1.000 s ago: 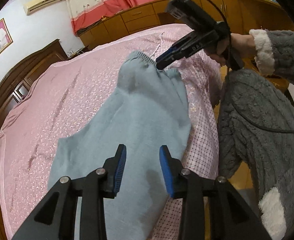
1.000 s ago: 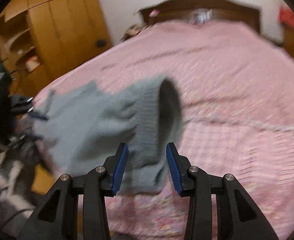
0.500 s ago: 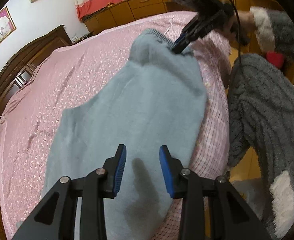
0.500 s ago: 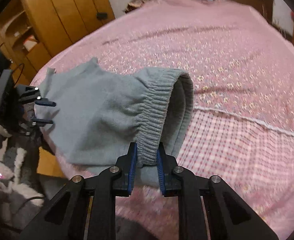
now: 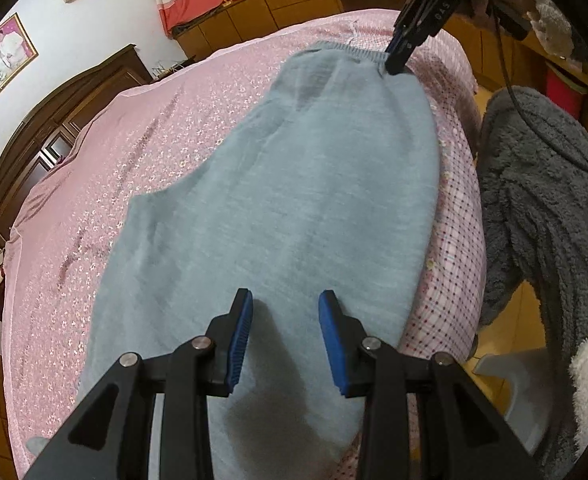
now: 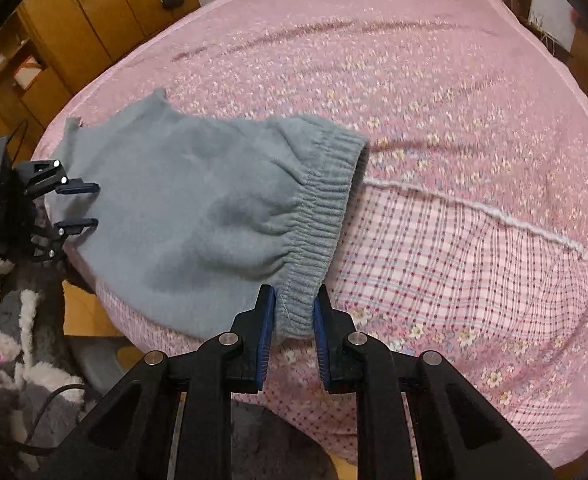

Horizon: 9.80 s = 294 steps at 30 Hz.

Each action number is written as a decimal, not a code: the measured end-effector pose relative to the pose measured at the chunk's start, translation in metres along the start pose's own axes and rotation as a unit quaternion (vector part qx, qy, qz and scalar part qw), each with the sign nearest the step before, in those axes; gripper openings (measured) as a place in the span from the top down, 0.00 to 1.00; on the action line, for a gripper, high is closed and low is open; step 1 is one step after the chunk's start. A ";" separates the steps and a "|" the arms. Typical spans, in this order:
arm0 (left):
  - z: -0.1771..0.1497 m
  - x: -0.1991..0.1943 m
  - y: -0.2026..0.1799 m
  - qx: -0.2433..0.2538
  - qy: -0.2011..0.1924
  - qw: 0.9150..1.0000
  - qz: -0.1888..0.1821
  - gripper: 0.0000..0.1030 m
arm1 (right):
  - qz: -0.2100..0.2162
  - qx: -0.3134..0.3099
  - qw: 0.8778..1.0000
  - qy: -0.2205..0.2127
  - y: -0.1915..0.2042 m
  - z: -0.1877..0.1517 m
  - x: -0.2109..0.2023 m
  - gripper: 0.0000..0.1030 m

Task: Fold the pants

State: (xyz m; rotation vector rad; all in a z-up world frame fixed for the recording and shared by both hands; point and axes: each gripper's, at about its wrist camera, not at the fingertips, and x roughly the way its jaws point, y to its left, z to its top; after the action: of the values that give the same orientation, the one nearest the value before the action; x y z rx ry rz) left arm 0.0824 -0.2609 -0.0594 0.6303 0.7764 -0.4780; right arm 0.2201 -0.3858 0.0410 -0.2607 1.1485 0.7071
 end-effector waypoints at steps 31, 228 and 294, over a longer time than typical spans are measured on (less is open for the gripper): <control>-0.100 -0.067 0.134 -0.179 0.069 0.978 0.081 0.48 | 0.008 -0.009 0.996 -0.088 0.041 0.039 -0.026 0.61; -0.140 -0.099 0.169 -0.406 0.037 0.913 -0.001 0.44 | 0.229 0.080 0.933 -0.264 0.168 0.074 0.074 0.95; -0.263 -0.157 0.308 -0.553 -0.096 0.827 -0.030 0.96 | 0.229 -0.369 0.897 -0.080 0.447 0.287 0.202 0.96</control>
State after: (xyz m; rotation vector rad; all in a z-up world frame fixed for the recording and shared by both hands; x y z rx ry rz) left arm 0.0417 0.1638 0.0213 -0.5291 0.7417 -0.0782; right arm 0.1961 0.1821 0.0481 -0.5671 0.7379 1.5539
